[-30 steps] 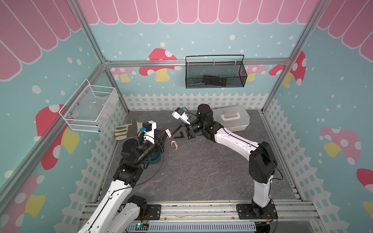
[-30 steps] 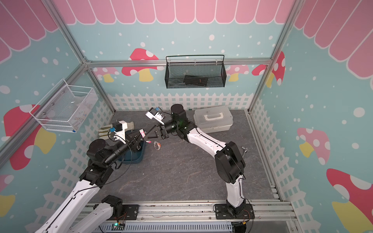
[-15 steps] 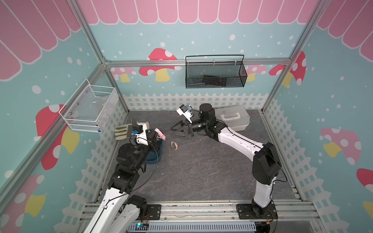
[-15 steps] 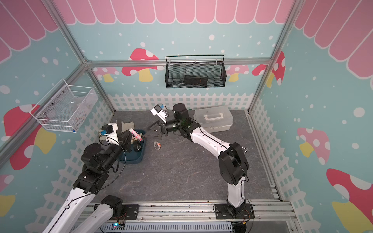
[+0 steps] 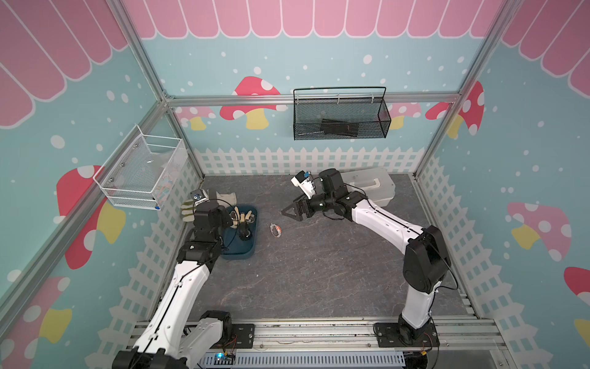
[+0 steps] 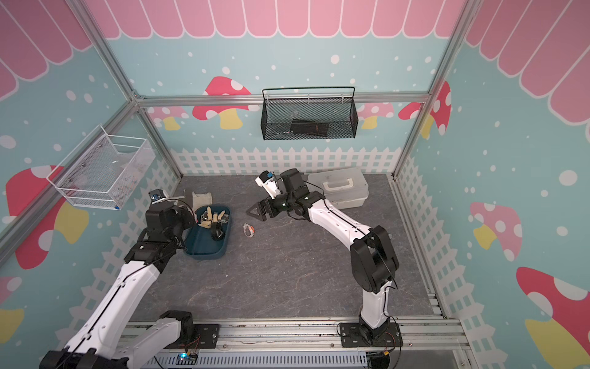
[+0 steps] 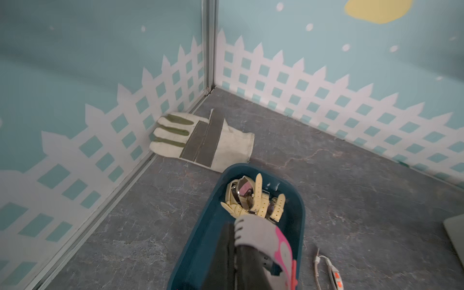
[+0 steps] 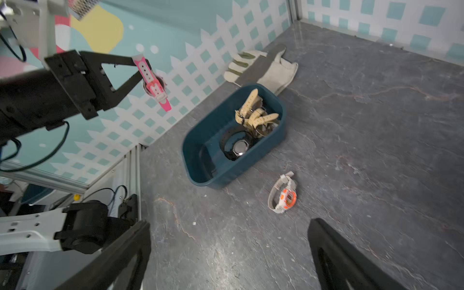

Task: Put the watch into the storage box
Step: Place the watch in the storage box.

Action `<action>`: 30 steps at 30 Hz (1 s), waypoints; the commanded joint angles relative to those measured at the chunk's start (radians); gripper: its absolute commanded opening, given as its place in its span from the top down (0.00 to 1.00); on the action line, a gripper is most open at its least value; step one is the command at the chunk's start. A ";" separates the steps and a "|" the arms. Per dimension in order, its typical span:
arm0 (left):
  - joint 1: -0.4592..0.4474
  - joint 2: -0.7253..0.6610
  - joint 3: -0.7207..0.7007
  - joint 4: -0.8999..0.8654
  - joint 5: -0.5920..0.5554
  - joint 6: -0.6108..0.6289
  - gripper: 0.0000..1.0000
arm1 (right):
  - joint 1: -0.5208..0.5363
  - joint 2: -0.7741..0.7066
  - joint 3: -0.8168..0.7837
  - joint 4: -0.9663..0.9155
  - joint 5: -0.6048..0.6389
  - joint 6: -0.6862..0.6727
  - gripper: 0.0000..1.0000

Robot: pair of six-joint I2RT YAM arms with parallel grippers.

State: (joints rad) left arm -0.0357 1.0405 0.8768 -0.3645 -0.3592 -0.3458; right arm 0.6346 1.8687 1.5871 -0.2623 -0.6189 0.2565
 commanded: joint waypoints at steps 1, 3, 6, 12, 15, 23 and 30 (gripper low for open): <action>0.030 0.104 0.066 -0.097 0.019 -0.073 1.00 | 0.050 0.072 0.064 -0.189 0.182 -0.141 0.01; 0.048 0.163 0.082 -0.111 0.033 -0.087 1.00 | 0.075 0.112 0.094 -0.243 0.242 -0.178 0.00; 0.093 0.235 0.082 -0.114 0.119 -0.114 1.00 | 0.104 0.175 0.125 -0.289 0.301 -0.203 0.01; 0.125 0.317 0.076 -0.109 0.157 -0.131 1.00 | 0.127 0.265 0.171 -0.314 0.347 -0.216 0.12; 0.126 0.352 0.083 -0.105 0.172 -0.134 1.00 | 0.148 0.289 0.203 -0.332 0.380 -0.255 0.15; 0.127 0.441 0.097 -0.088 0.201 -0.142 1.00 | 0.166 0.307 0.252 -0.330 0.357 -0.293 0.22; 0.126 0.472 0.096 -0.082 0.206 -0.140 0.73 | 0.172 0.349 0.319 -0.330 0.296 -0.332 0.26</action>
State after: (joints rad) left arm 0.0841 1.5097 0.9501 -0.4561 -0.1631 -0.4820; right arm 0.7998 2.1792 1.8713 -0.5804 -0.2882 -0.0448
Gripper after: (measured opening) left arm 0.250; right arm 0.738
